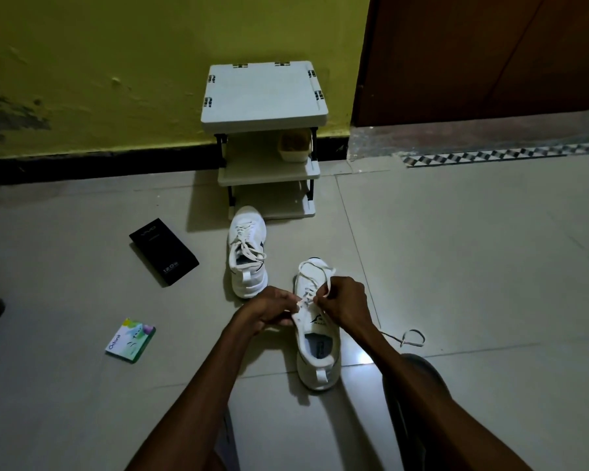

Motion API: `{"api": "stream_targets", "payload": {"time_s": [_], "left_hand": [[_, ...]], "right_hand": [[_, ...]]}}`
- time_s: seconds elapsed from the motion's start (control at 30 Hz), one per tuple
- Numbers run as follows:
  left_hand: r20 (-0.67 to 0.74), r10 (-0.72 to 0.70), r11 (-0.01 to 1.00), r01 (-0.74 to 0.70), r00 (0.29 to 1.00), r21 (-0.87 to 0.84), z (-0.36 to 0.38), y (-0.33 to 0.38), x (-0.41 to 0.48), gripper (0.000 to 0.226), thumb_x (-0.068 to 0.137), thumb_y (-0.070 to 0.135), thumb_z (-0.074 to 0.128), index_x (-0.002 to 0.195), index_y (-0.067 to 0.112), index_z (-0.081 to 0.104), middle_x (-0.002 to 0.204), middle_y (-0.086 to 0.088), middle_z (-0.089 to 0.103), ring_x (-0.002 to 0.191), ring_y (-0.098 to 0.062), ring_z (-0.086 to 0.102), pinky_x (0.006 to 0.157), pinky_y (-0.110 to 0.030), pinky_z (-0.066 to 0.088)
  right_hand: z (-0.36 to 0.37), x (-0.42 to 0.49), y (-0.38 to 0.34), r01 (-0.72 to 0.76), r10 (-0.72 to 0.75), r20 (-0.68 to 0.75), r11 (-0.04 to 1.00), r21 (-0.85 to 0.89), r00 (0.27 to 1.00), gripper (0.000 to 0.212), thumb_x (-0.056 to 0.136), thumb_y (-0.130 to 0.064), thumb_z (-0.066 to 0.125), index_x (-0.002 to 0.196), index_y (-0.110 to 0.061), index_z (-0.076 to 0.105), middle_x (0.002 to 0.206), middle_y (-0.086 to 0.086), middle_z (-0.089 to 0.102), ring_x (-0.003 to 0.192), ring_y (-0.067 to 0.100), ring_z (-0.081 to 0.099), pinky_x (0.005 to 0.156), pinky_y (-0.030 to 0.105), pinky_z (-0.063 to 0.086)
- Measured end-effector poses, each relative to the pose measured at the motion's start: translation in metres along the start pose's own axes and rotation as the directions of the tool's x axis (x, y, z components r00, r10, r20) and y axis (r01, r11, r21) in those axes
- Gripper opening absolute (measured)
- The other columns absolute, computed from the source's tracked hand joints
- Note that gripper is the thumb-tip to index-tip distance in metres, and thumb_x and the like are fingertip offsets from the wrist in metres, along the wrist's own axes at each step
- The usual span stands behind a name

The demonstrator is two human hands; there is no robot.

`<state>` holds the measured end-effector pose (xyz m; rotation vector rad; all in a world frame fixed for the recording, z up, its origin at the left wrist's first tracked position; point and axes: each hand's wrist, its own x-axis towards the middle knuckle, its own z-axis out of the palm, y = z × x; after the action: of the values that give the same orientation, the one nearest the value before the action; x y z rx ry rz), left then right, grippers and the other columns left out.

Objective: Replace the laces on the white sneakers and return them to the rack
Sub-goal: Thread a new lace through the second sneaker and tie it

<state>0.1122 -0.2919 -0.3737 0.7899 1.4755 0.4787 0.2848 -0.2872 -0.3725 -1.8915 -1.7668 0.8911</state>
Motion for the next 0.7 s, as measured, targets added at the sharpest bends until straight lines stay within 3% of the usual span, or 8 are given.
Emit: {"api": "stream_targets", "payload": {"time_s": [0.1,0.23,0.33,0.47,0.7], "left_hand": [[-0.004,-0.010,1.000,0.010,1.000,-0.015,0.000,0.001,-0.001,0.021,0.090,-0.007,0.055,0.107,-0.002,0.066,0.081,-0.011,0.068,0.063,-0.013,0.067,0.052,-0.021,0.055],[-0.005,-0.003,1.000,0.003,1.000,-0.026,0.002,0.002,-0.004,0.021,0.090,-0.008,0.054,0.106,-0.002,0.065,0.079,-0.011,0.067,0.057,-0.010,0.066,0.050,-0.020,0.053],[0.012,0.009,0.999,-0.009,1.000,-0.037,0.002,0.002,-0.005,0.019,0.090,-0.008,0.052,0.102,0.001,0.064,0.079,-0.009,0.066,0.059,-0.008,0.066,0.051,-0.019,0.053],[0.016,0.008,0.999,-0.007,1.000,-0.041,0.001,0.001,-0.005,0.018,0.091,-0.007,0.053,0.101,0.002,0.064,0.082,-0.009,0.067,0.068,-0.012,0.066,0.053,-0.019,0.054],[0.019,0.000,0.999,0.001,1.000,-0.038,0.000,0.001,-0.002,0.016,0.090,-0.007,0.055,0.093,0.005,0.064,0.080,-0.008,0.067,0.064,-0.010,0.067,0.052,-0.019,0.054]], "right_hand": [[0.004,-0.001,0.003,0.020,-0.020,-0.015,1.000,-0.016,1.000,0.018,0.073,-0.022,0.075,0.063,-0.021,0.061,0.061,-0.008,0.061,0.062,0.010,0.060,0.052,0.017,0.043],[0.014,-0.002,0.008,0.027,-0.027,-0.072,1.000,-0.010,0.997,0.020,0.074,-0.024,0.073,0.063,-0.015,0.059,0.061,-0.001,0.062,0.060,0.015,0.060,0.054,0.028,0.048],[0.018,-0.005,0.008,0.051,-0.044,-0.085,0.996,0.072,0.995,0.021,0.072,-0.020,0.074,0.061,-0.020,0.056,0.060,-0.004,0.062,0.061,0.013,0.060,0.054,0.020,0.042],[0.021,-0.005,0.010,0.071,-0.057,-0.111,0.989,0.133,0.992,0.019,0.069,-0.028,0.073,0.063,-0.017,0.059,0.060,-0.001,0.063,0.060,0.015,0.061,0.056,0.028,0.045],[0.032,-0.002,0.015,0.046,-0.025,-0.140,0.988,0.148,0.990,0.026,0.069,-0.034,0.071,0.066,-0.011,0.059,0.058,0.002,0.061,0.058,0.019,0.060,0.057,0.039,0.052]]}}
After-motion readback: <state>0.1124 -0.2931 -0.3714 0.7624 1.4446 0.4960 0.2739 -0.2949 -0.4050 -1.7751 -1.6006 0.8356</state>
